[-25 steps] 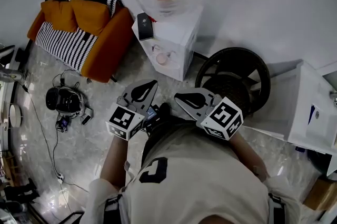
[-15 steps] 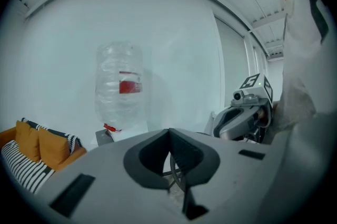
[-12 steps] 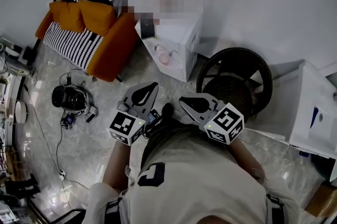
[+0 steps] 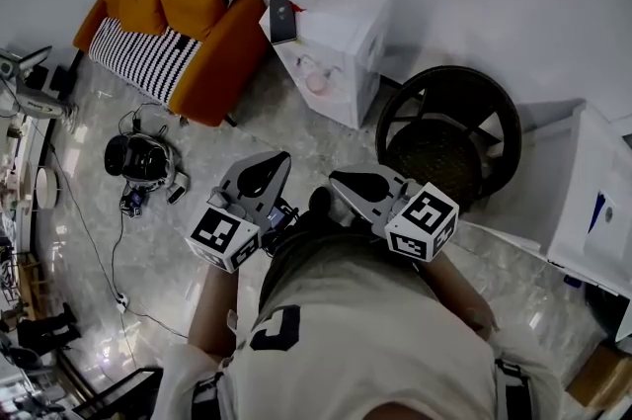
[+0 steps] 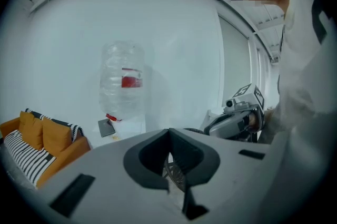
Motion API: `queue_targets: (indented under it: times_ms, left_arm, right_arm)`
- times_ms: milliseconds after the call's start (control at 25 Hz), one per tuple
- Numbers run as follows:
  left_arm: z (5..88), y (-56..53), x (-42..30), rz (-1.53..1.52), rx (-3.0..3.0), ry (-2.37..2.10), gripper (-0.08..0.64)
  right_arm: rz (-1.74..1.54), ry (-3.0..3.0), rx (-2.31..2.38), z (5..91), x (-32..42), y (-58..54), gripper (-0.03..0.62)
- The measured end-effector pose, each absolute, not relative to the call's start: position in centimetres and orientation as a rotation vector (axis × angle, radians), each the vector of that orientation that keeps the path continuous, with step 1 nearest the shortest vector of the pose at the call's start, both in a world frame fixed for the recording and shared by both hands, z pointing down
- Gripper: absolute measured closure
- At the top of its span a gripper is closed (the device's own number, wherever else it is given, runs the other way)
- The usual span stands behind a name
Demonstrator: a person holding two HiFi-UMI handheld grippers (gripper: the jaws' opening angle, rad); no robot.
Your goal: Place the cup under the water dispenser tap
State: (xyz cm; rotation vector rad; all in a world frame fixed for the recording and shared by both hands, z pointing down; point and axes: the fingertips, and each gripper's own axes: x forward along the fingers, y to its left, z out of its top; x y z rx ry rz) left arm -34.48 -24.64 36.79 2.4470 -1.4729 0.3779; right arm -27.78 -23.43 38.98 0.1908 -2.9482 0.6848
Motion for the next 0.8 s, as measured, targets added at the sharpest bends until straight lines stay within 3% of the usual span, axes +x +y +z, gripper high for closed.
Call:
queue_targets:
  times_ms: [320,800]
  left_arm:
    - [35.6,-24.2,-36.1,0.22,2.473,-1.373,0.503]
    - [35.0,-19.4,-41.1,0.07,2.557,-1.187,0.502]
  right_arm:
    - [0.79,-2.995,0.2,38.2,-28.3,-22.8,0.565]
    - [0.731,-2.943,0.142,37.4,-34.7,-17.4,0.566]
